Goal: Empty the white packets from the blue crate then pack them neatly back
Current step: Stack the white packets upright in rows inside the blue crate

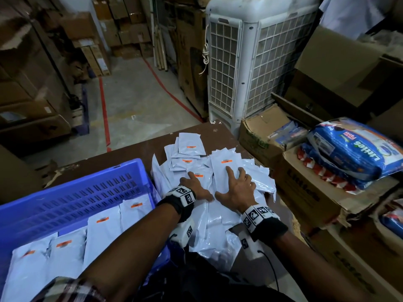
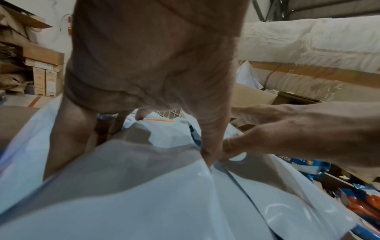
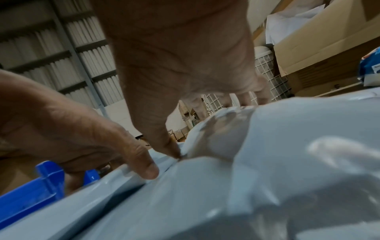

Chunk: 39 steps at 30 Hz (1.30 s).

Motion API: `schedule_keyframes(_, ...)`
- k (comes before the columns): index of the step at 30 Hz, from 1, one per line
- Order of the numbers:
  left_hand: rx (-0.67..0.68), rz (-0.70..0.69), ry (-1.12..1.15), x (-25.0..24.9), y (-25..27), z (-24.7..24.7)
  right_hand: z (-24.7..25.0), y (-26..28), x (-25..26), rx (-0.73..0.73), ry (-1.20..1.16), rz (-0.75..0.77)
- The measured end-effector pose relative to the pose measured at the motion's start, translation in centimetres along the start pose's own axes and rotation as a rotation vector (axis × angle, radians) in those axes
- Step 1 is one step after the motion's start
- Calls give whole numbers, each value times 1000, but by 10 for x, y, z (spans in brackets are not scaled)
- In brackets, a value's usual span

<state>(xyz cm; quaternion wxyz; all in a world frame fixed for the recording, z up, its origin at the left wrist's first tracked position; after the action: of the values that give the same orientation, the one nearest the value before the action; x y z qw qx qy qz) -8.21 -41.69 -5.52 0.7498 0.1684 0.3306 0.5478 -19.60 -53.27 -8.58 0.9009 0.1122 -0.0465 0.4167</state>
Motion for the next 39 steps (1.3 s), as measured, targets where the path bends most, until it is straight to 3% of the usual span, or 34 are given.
schedule_keyframes(7, -86, -92, 78, 0, 2, 5, -4, 1, -2, -66, -27, -20)
schedule_keyframes(16, -173, -260, 163, 9, 38, 44, 30, -2, -5, -124, -216, -42)
schedule_keyframes(21, -266, -338, 272, 33, 68, 76, 62, 9, 18, -176, -413, 49)
schedule_keyframes(27, -404, -421, 564, 76, 105, 116, 89, 25, 81, -125, -467, 227)
schedule_keyframes(36, -507, -276, 551, 188, 132, 167, 100, 60, 176, -33, -488, 371)
schedule_keyframes(39, -483, -190, 501, 228, 135, 173, 100, 72, 204, -18, -453, 411)
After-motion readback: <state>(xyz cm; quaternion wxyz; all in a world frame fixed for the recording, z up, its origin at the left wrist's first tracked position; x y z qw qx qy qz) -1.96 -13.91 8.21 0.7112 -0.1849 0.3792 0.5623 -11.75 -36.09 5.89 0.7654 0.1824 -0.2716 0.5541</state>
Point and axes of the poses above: each hand's wrist, its own y-axis away from the middle knuckle, its own z-axis out of the back of the hand, x = y × z, the point moved 1 cm from there along -y, towards the middle knuckle, and after that the axes turned 8 degrees about y, right-handed, at the moved point
